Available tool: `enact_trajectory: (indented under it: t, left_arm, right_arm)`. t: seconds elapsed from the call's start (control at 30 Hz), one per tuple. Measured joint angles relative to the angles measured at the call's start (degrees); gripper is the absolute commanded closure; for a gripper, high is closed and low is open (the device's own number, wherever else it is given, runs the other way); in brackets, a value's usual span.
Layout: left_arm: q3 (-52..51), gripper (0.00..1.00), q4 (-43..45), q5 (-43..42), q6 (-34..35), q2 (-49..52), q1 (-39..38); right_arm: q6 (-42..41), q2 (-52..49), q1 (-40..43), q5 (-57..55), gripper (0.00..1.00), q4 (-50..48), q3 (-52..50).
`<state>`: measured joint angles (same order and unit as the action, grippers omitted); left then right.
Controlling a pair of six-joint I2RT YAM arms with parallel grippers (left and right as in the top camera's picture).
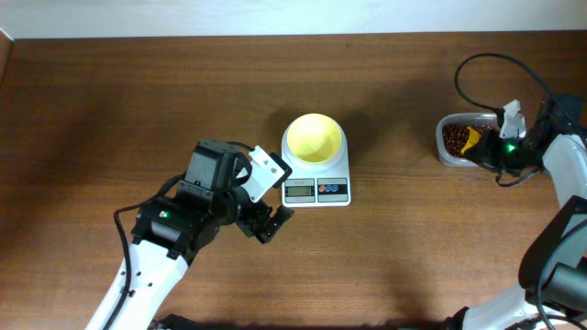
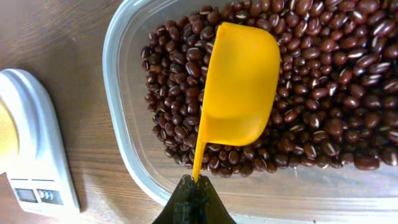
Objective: Scoop item into bowl and weigh 50g on scale
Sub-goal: 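Move the yellow scoop with the right gripper down into the bean tub, then scoop beans and lift the filled scoop out of the tub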
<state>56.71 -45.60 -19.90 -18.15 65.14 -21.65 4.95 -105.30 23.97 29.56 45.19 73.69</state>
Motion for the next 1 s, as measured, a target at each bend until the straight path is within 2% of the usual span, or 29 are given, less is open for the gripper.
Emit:
enact_trajectory:
  t: [0.1, 0.37, 0.73, 1.0]
  left_arm:
    - [0.00, 0.01, 0.00, 0.02, 0.00, 0.00, 0.00]
    - [0.00, 0.01, 0.00, 0.02, 0.00, 0.00, 0.00]
    - [0.00, 0.01, 0.00, 0.02, 0.00, 0.00, 0.00]
    - [0.00, 0.01, 0.00, 0.02, 0.00, 0.00, 0.00]
  right_arm:
    - [0.11, -0.20, 2.14, 2.60, 0.96, 0.31, -0.22]
    - [8.37, -0.63, 6.27, 10.12, 0.96, 3.89, -0.59]
    - [8.68, -4.74, 6.64, 19.17, 0.96, 1.18, -0.59]
    - [8.31, -5.05, 6.64, 19.85, 0.96, 1.01, -0.59]
